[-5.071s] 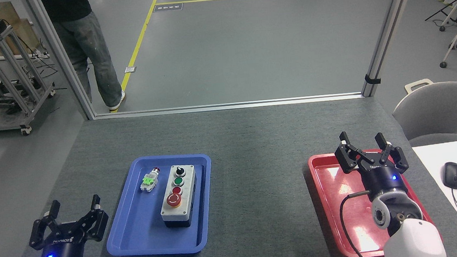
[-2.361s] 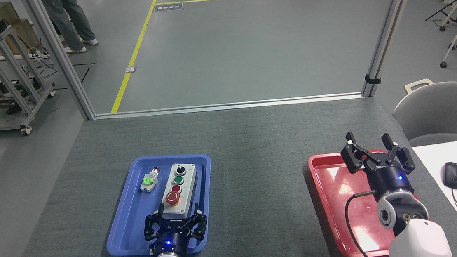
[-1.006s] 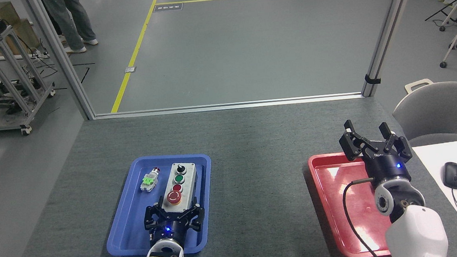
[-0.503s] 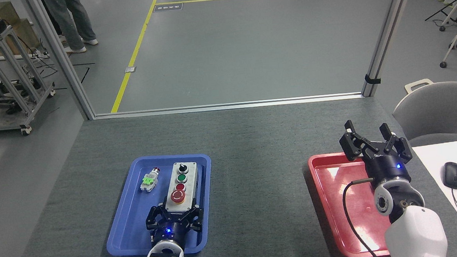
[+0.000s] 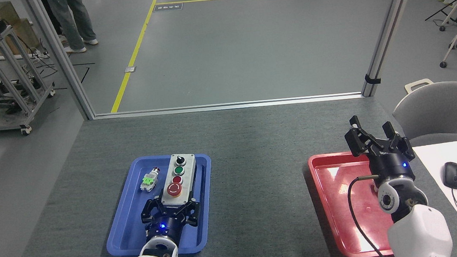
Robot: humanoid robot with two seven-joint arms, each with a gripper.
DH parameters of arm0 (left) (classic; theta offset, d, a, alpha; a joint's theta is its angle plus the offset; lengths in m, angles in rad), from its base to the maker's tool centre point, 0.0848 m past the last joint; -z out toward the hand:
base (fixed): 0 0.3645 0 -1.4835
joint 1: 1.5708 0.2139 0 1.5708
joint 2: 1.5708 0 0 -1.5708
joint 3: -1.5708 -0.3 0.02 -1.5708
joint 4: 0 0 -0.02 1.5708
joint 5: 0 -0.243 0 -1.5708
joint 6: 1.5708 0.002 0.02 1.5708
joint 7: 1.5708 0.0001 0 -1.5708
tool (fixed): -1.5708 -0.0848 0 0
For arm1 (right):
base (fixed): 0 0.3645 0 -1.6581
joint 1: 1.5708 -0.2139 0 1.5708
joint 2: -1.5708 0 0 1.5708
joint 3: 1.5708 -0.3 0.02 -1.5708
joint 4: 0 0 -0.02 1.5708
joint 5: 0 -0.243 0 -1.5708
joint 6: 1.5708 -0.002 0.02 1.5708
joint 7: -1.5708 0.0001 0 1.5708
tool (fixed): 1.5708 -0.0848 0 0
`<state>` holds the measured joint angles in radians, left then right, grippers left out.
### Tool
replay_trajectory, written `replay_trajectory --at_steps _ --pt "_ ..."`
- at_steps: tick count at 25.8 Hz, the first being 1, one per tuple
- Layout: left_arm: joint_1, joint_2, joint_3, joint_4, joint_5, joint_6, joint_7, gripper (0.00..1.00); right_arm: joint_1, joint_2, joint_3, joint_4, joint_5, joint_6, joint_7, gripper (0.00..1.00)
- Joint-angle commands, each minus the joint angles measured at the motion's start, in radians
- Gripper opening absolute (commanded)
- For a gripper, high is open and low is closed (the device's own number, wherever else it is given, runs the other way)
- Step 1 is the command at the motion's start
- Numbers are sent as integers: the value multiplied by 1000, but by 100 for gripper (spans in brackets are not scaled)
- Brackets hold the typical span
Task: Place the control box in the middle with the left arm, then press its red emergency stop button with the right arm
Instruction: 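Lift the gray control box with the left gripper off the blue tray, then carry the control box to the table center between the trays and lower it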
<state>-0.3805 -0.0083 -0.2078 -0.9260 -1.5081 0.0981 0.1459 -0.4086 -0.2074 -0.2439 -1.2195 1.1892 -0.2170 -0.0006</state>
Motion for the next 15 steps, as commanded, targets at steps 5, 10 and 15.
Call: replay_trajectory --at_steps 5,10,15 --pt "118 37 -1 -315 43 -60 -22 0 -1 -13 0 0 -8 -8 1 100" --pt "114 -44 -107 -324 34 -49 -68 0 -3 -18 0 0 -6 -8 2 100" --pt "103 -128 -209 -243 25 -46 -75 0 -6 -36 0 0 3 -12 4 100"
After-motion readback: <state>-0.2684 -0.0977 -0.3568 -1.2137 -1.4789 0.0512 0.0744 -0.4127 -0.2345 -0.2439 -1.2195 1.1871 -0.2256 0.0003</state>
